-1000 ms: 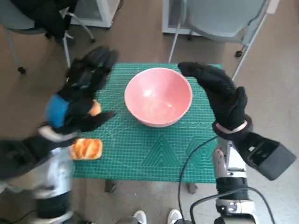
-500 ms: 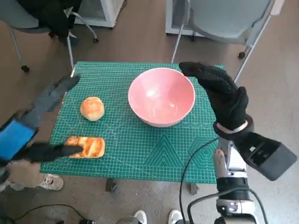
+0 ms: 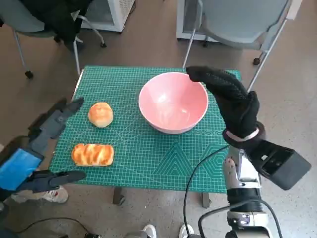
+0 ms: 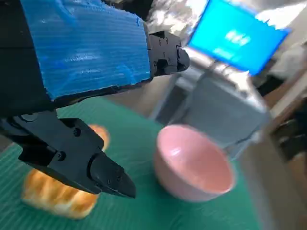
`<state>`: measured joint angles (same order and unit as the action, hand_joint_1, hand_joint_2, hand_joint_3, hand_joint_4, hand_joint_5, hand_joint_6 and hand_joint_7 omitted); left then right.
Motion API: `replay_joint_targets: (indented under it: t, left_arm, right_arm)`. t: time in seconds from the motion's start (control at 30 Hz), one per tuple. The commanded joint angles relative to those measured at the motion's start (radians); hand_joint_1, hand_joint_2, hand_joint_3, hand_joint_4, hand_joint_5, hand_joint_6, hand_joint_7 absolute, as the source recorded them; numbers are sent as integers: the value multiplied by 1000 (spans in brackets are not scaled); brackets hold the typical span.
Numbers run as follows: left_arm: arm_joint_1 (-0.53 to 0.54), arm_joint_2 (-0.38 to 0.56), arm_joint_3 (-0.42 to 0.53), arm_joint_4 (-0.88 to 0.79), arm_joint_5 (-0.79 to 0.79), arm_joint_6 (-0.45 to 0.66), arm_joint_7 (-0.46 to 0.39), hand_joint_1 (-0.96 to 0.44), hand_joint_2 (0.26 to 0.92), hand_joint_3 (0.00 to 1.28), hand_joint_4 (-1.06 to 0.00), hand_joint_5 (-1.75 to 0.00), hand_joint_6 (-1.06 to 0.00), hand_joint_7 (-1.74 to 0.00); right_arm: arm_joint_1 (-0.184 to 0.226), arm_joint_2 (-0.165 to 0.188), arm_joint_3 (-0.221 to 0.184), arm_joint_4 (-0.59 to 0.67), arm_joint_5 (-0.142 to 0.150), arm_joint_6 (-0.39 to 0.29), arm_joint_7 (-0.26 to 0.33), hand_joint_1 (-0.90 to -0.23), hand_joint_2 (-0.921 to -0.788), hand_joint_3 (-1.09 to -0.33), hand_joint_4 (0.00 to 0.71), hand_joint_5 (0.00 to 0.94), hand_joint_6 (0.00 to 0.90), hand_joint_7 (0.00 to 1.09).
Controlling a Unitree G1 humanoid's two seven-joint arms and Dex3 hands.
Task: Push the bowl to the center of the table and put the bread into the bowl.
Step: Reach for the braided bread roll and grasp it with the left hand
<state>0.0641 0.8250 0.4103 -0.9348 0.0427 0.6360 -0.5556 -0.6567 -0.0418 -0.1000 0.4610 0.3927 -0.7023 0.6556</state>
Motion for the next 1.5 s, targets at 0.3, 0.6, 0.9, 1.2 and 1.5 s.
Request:
replay_joint_targets:
  t: [0.3,0.6,0.9,1.2,1.5]
  left_arm:
    - [-120,116,-291,66,117,212,16,152,702,72,1,1,-163,-77]
    - [-233,118,-490,182,206,273,30,145,707,70,1,1,-181,-52]
    - [-307,109,-607,288,266,305,23,112,710,65,1,1,-191,-36]
    - [-376,109,-707,403,320,315,-3,58,710,60,1,1,-199,-24]
    - [-430,95,-784,501,367,328,-38,17,711,54,-2,-1,-201,-13]
  right_arm:
    - [-2,3,-4,28,21,10,26,-683,-921,-876,68,0,-1,258]
    - [-2,-2,-12,34,36,13,44,-679,-921,-879,68,0,-1,259]
    - [3,-10,-22,30,54,30,62,-684,-921,-875,69,1,-1,251]
    - [9,-10,-25,20,53,36,60,-690,-921,-870,63,0,-1,235]
    - [13,-9,-26,14,48,39,52,-690,-921,-869,63,0,-1,230]
